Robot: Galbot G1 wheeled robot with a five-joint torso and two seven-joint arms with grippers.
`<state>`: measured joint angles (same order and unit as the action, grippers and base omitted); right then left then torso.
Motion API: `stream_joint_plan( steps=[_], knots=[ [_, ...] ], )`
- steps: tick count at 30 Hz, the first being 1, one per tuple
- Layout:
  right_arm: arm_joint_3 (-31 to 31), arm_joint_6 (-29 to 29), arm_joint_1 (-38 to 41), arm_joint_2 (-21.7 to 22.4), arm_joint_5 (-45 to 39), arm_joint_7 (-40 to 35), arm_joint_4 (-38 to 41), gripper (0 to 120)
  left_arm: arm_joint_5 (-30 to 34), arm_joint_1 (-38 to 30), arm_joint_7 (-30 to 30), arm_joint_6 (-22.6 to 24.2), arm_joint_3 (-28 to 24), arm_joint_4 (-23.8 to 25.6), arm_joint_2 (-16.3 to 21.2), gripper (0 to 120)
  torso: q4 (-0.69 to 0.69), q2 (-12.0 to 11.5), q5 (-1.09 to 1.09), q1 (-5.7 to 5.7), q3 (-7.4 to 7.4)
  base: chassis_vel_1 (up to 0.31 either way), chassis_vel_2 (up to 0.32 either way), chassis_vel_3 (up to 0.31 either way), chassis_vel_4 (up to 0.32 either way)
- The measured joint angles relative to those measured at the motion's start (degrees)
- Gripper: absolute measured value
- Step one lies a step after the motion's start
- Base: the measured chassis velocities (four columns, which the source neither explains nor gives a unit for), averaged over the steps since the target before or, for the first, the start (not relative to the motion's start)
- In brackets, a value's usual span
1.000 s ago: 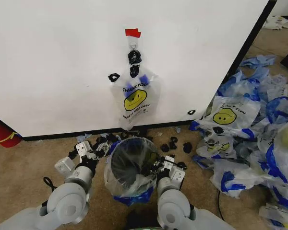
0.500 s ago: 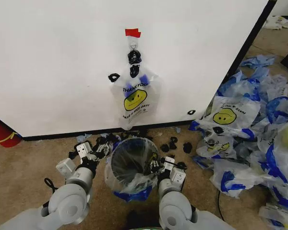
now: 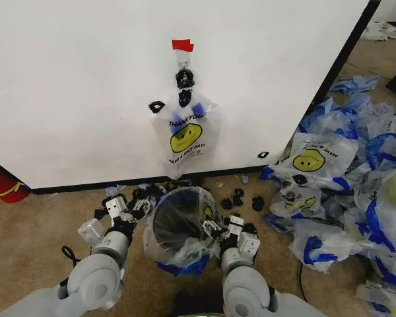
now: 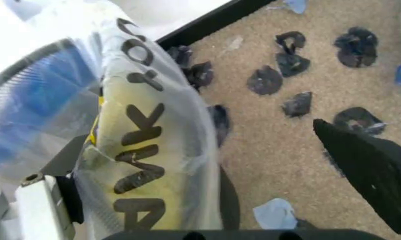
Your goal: Pick up the garbage bag from the wall and place it over the trash bin.
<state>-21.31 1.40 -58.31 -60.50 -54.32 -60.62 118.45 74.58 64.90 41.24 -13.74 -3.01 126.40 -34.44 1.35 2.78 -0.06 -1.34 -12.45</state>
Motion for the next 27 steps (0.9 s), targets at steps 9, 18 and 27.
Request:
stream_joint_plan(
  steps=[9,18,27],
  knots=[
    [1.9,-0.1,-2.1,0.2,1.9,0.0,-0.6,99,-0.5,0.3,-0.1,0.0,-0.3,-0.6,-0.1,59,0.00,0.0,0.00,0.00,0.00,0.000,0.000,0.000,0.000],
    [1.8,0.1,-3.3,-0.4,3.3,1.0,-3.2,99,-0.7,0.9,-0.6,-0.2,-0.7,-0.6,-0.6,59,0.00,0.0,0.00,0.00,0.00,0.000,0.000,0.000,0.000],
    [2.0,-1.5,-3.6,-0.9,6.9,3.1,-5.2,96,-1.5,2.1,-1.0,-0.6,-0.5,-1.1,-0.8,59,0.00,0.0,-0.01,0.00,0.01,0.000,0.000,0.000,0.000]
  ],
)
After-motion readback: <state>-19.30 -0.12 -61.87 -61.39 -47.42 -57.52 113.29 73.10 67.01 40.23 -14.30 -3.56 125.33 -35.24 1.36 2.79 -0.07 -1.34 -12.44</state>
